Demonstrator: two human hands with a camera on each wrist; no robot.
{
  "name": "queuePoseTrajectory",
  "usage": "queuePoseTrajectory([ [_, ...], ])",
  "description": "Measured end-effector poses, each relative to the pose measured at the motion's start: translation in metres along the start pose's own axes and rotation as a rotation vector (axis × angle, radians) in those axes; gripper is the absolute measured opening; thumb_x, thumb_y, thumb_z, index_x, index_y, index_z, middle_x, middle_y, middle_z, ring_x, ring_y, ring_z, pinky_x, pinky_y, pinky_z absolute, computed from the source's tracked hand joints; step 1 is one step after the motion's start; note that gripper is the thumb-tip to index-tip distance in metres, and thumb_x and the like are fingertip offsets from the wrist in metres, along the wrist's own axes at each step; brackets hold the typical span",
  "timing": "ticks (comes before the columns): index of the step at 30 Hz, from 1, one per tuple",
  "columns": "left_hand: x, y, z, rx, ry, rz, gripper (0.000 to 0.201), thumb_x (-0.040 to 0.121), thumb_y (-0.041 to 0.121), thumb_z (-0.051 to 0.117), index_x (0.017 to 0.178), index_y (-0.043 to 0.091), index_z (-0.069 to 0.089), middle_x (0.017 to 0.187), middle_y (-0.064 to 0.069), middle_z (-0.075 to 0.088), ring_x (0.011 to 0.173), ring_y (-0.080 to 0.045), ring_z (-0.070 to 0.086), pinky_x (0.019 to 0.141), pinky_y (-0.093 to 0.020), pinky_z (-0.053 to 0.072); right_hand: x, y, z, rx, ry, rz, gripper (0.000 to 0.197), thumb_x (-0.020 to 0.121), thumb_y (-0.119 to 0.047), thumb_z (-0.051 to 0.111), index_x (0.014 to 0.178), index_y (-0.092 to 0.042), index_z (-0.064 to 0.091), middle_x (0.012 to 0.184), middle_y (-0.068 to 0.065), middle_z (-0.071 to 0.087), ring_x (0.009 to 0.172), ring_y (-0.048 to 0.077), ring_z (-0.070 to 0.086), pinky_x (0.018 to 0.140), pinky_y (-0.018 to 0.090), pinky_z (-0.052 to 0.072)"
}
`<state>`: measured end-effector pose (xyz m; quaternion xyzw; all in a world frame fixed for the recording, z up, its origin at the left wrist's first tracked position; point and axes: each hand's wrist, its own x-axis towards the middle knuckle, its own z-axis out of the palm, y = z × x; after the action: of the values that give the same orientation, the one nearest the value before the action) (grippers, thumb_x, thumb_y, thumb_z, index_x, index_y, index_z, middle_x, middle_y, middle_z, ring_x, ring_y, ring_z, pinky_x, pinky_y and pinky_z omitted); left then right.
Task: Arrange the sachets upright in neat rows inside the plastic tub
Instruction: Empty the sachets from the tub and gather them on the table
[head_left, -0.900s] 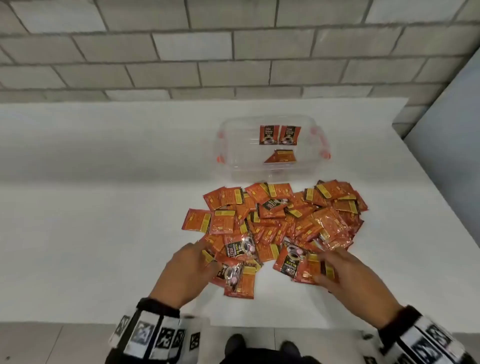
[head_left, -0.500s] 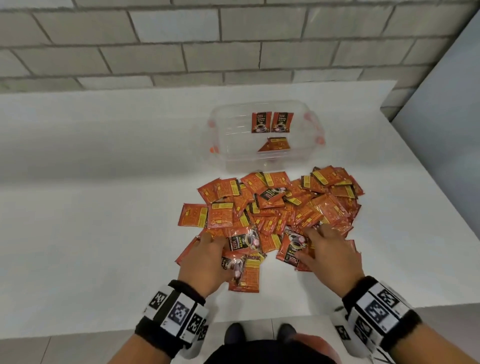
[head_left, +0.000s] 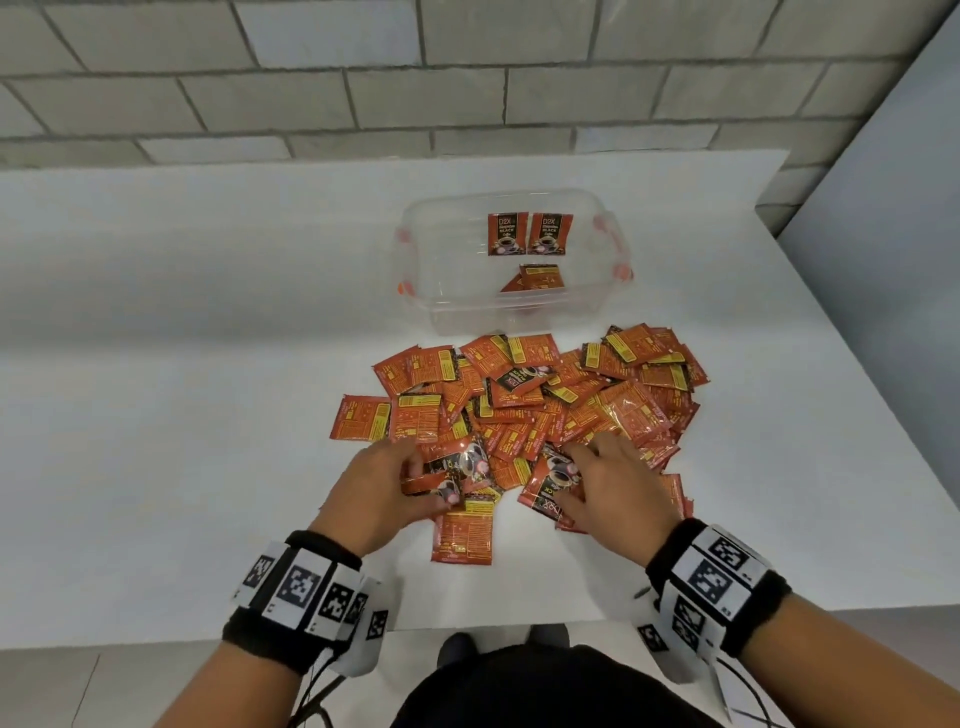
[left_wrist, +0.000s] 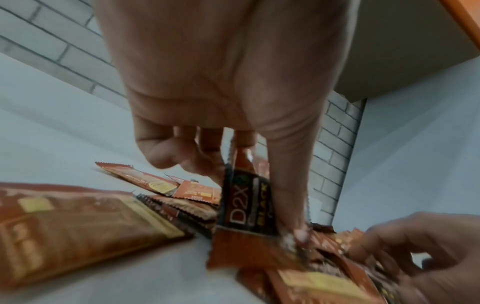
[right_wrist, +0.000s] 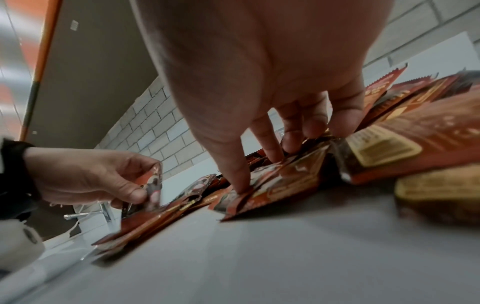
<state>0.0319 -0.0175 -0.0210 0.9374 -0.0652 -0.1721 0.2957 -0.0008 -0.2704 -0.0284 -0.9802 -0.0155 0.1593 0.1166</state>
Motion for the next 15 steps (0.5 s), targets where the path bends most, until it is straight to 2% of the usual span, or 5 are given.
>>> queuePoseTrajectory([
  [4, 0.013, 0.014, -0.008, -0.129, -0.006, -0.039, 0.026, 0.077, 0.02, 0.078, 0.086, 0.015, 0.054, 0.078, 0.007, 0.055, 0.07, -0.007, 0.049, 0.055, -0.014, 0.034, 0.012, 0.004, -0.007, 0.09, -0.054, -0.022, 0.05, 0.087, -0.039, 0.061, 0.128, -0.013, 0.048, 0.124, 0.008, 0.043, 0.119, 0.023, 0.037, 0.098, 0.034, 0.041],
  [6, 0.019, 0.022, -0.008, -0.131, -0.018, -0.065, 0.036, 0.078, 0.021, 0.078, 0.106, 0.021, 0.055, 0.086, 0.014, 0.052, 0.077, 0.0, 0.048, 0.059, -0.012, 0.035, 0.016, 0.005, -0.009, 0.127, -0.055, -0.032, 0.047, 0.084, -0.036, 0.066, 0.123, -0.015, 0.048, 0.121, 0.006, 0.043, 0.117, 0.022, 0.038, 0.097, 0.033, 0.041],
  [9, 0.027, 0.028, -0.003, -0.041, -0.046, -0.033, 0.053, 0.079, 0.023, 0.077, 0.127, 0.021, 0.054, 0.105, 0.005, 0.061, 0.085, -0.006, 0.051, 0.069, -0.014, 0.04, 0.015, 0.006, -0.011, 0.189, -0.031, -0.057, 0.035, 0.081, -0.03, 0.07, 0.106, -0.02, 0.047, 0.107, -0.001, 0.041, 0.106, 0.016, 0.039, 0.087, 0.025, 0.038],
  [12, 0.035, 0.028, 0.002, 0.053, -0.052, -0.004, 0.05, 0.081, 0.026, 0.074, 0.127, 0.017, 0.057, 0.116, 0.001, 0.063, 0.092, -0.009, 0.051, 0.079, -0.019, 0.04, 0.013, 0.008, -0.016, 0.29, -0.007, -0.063, 0.031, 0.083, -0.022, 0.07, 0.097, -0.021, 0.042, 0.1, -0.002, 0.047, 0.093, 0.013, 0.044, 0.071, 0.023, 0.036],
  [15, 0.043, 0.025, 0.007, 0.135, -0.035, 0.041, 0.042, 0.082, 0.027, 0.072, 0.12, 0.013, 0.061, 0.102, 0.001, 0.056, 0.088, -0.01, 0.048, 0.072, -0.019, 0.036, 0.008, 0.013, -0.028, 0.478, 0.019, -0.017, 0.027, 0.089, -0.013, 0.063, 0.108, -0.023, 0.046, 0.096, -0.011, 0.057, 0.084, 0.01, 0.058, 0.061, 0.014, 0.044],
])
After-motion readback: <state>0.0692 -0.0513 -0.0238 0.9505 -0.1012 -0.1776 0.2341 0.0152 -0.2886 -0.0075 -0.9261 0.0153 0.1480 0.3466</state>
